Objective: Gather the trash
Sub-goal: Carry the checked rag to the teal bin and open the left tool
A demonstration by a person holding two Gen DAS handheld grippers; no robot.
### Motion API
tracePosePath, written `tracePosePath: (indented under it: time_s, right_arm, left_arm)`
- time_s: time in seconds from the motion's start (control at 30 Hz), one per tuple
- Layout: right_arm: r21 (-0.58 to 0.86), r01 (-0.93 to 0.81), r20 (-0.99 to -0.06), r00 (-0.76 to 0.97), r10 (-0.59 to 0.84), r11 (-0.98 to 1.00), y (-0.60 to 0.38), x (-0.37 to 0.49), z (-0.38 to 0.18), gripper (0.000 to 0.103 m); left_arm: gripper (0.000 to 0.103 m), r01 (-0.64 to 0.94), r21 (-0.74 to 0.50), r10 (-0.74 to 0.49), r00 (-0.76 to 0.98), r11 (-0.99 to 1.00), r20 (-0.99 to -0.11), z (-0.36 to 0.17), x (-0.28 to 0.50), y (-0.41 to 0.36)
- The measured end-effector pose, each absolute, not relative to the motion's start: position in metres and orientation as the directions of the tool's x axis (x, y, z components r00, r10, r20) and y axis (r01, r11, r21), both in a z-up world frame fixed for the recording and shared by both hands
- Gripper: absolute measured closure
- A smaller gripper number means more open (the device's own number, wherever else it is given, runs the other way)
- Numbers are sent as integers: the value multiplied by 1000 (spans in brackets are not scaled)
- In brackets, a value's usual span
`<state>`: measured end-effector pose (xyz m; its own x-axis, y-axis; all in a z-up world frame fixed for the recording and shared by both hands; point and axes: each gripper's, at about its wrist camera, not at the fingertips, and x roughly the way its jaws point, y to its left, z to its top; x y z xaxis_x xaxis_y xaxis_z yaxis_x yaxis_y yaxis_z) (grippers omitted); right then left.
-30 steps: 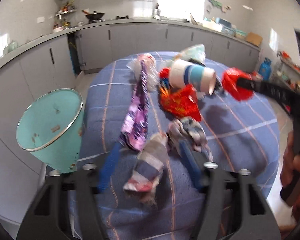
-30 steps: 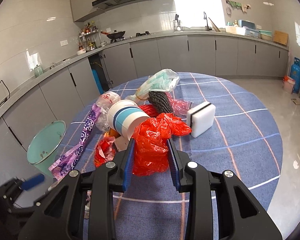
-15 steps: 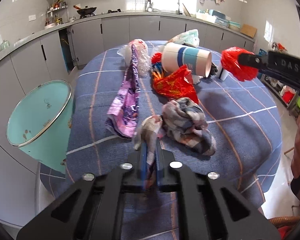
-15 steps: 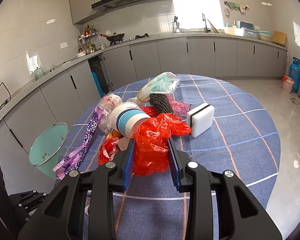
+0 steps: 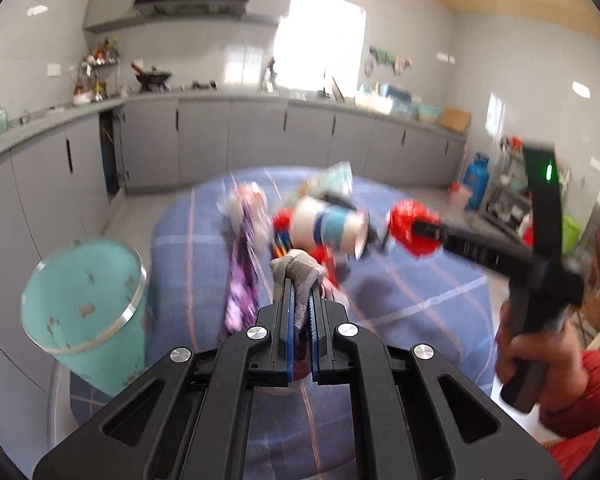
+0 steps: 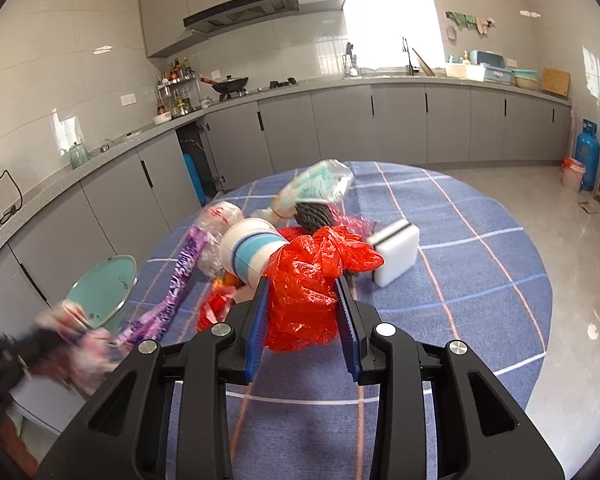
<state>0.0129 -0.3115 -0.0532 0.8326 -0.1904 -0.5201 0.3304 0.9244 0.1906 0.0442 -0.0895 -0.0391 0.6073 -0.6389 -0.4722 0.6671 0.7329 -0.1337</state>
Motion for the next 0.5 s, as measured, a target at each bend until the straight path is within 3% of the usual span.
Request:
tracePosePath:
  time_s: [0.2, 0.3, 0.5]
  right_arm:
    - [192, 242, -474, 872, -126, 951, -286, 26, -27, 70]
    - [193, 176, -455, 888, -71, 965, -265, 42, -15, 70]
    - [193, 29, -453, 889, 63, 981, -208, 91, -6, 70]
  left_arm:
    - [96, 560, -214, -596, 704, 800, -386, 0, 70, -41]
    - [96, 482, -190, -518, 776, 855, -361, 11, 83, -19]
    - [96, 323, -157, -359, 849, 933, -387, 8, 119, 7]
